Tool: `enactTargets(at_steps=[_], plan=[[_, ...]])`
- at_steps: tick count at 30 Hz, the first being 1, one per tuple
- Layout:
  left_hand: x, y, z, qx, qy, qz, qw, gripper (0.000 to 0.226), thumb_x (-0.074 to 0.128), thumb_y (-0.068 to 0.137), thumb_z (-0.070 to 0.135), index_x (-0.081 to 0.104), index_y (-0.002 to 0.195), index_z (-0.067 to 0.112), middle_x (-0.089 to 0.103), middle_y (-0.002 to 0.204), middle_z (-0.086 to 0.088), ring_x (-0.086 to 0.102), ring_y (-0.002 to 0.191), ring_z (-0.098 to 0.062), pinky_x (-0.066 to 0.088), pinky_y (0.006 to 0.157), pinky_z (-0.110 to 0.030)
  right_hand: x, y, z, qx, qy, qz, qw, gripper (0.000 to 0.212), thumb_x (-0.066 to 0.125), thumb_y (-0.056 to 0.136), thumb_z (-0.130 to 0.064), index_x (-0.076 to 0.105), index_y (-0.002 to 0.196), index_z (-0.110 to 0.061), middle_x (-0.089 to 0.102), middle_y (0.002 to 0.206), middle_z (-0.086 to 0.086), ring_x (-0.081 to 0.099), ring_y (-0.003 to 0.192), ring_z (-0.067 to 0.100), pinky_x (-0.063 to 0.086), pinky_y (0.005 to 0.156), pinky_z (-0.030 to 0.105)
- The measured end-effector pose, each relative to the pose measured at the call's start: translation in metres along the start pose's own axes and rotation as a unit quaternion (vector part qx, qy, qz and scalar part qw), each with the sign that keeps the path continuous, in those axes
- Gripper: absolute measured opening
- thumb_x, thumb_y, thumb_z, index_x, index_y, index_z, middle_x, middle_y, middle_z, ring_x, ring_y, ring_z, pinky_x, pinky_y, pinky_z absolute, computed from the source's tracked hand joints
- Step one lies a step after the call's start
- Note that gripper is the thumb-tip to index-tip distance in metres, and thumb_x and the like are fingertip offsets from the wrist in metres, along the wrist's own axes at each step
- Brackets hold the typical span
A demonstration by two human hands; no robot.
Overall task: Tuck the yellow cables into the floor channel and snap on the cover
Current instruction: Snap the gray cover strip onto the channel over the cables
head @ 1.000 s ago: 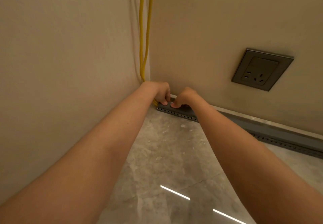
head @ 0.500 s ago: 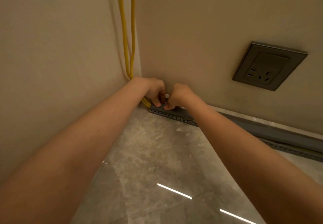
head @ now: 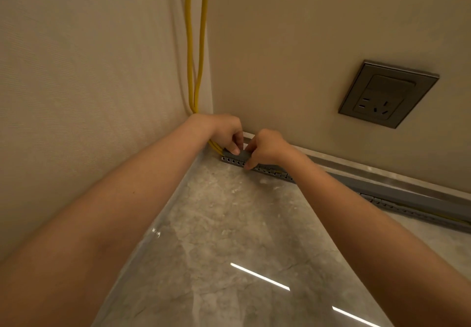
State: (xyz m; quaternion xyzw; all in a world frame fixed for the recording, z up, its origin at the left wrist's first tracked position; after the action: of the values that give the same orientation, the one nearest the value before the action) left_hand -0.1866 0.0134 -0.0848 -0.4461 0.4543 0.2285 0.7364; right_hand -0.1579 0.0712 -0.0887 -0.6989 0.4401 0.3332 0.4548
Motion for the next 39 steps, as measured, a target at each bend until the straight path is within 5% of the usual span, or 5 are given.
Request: enactTargets(at_steps=[5, 16, 21, 29, 39], plan=[[0.001, -0.007, 0.003, -0.007, 0.021, 0.016, 1.0, 0.044, 0.079, 0.074, 0.02, 0.068, 0.116, 0.015, 0.071, 0.111, -0.005, 0.055, 0.086, -0.014, 0.041, 0.075, -0.024, -0.003, -0.007, -0.007, -0.009, -0.057, 0.067, 0.996, 0.029, 0.075, 0.074, -0.02, 0.073, 0.1, -0.007, 0.057, 0.077, 0.009, 0.049, 0.073, 0.022, 0.03, 0.045, 0.023], [-0.013, -0.012, -0.008, -0.026, 0.03, 0.131, 0.991, 0.042, 0.075, 0.077, 0.02, 0.067, 0.118, 0.018, 0.07, 0.111, -0.01, 0.063, 0.102, -0.027, 0.048, 0.082, -0.031, -0.007, 0.0, -0.012, -0.042, -0.076, 0.137, 0.987, 0.024, 0.053, 0.084, -0.003, 0.065, 0.105, -0.001, 0.064, 0.106, 0.022, 0.06, 0.096, 0.038, 0.048, 0.073, 0.036], [-0.014, -0.008, -0.01, -0.028, 0.117, 0.163, 0.979, 0.039, 0.068, 0.081, 0.024, 0.064, 0.119, 0.013, 0.067, 0.113, -0.016, 0.063, 0.104, -0.033, 0.05, 0.082, -0.037, -0.012, -0.006, -0.023, -0.078, -0.151, 0.205, 0.964, 0.029, 0.049, 0.089, -0.007, 0.062, 0.115, -0.004, 0.053, 0.122, 0.017, 0.046, 0.116, 0.034, 0.038, 0.092, 0.039], [-0.013, -0.006, -0.01, -0.036, 0.178, 0.197, 0.963, 0.034, 0.059, 0.085, 0.02, 0.062, 0.118, 0.009, 0.063, 0.122, -0.014, 0.06, 0.113, -0.031, 0.05, 0.089, -0.038, -0.009, -0.01, -0.019, -0.051, -0.123, 0.206, 0.969, 0.03, 0.042, 0.095, -0.007, 0.055, 0.122, -0.005, 0.044, 0.127, 0.017, 0.06, 0.103, 0.039, 0.049, 0.082, 0.043], [-0.007, -0.008, 0.021, -0.033, 0.176, 0.19, 0.965, 0.037, 0.052, 0.089, 0.015, 0.053, 0.127, 0.013, 0.055, 0.126, -0.014, 0.057, 0.115, -0.032, 0.049, 0.093, -0.04, -0.015, -0.054, 0.036, -0.08, -0.142, 0.209, 0.964, 0.042, 0.054, 0.089, -0.011, 0.05, 0.131, -0.01, 0.046, 0.125, 0.015, 0.049, 0.112, 0.034, 0.044, 0.086, 0.04]])
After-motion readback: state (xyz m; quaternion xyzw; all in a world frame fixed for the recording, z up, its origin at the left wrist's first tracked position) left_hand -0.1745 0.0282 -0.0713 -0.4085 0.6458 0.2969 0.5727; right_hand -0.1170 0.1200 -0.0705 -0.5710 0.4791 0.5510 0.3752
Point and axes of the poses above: each hand's wrist, its own y-axis towards the middle knuckle, its own x-axis out of the palm, z = x × y, the point moved 10 cm from there along y, towards the middle knuckle
